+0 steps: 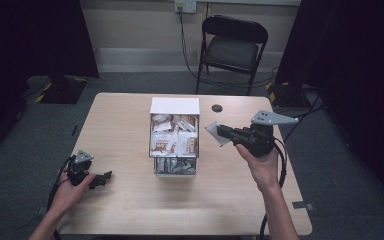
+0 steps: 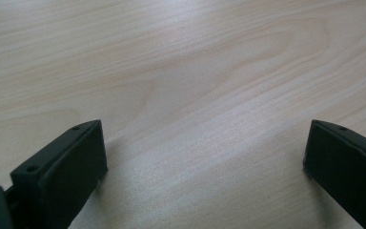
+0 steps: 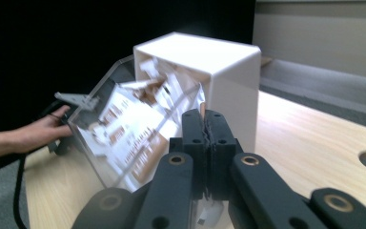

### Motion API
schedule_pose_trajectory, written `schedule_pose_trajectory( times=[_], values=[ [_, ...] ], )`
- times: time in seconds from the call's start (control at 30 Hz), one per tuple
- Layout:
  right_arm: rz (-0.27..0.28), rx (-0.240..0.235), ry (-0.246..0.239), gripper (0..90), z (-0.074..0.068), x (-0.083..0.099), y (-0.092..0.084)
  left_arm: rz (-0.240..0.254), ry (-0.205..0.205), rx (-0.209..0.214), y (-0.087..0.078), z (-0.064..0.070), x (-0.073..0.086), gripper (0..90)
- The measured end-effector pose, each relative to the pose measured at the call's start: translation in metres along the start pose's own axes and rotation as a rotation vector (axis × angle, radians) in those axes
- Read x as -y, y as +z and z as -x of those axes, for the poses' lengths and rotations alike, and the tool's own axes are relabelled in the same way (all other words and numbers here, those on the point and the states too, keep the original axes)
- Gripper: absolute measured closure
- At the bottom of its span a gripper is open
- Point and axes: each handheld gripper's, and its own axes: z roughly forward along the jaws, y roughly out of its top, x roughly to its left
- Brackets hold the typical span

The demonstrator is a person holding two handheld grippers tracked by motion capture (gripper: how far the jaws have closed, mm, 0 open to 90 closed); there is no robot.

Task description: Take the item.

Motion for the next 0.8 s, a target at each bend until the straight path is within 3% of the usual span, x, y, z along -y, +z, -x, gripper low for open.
schedule_pose_trajectory(
  times=[0.27,0.8],
  values=[
    [-0.026,0.016,0.029,89.1,0.01,0.016,0.003,0.0,0.0,0.001,0.0,0.0,0.0,0.2],
    [-0.093,0.036,0.059,89.1,0.028,0.041,0.027,0.0,0.0,0.0,0.0,0.0,0.0,0.2]
  ],
)
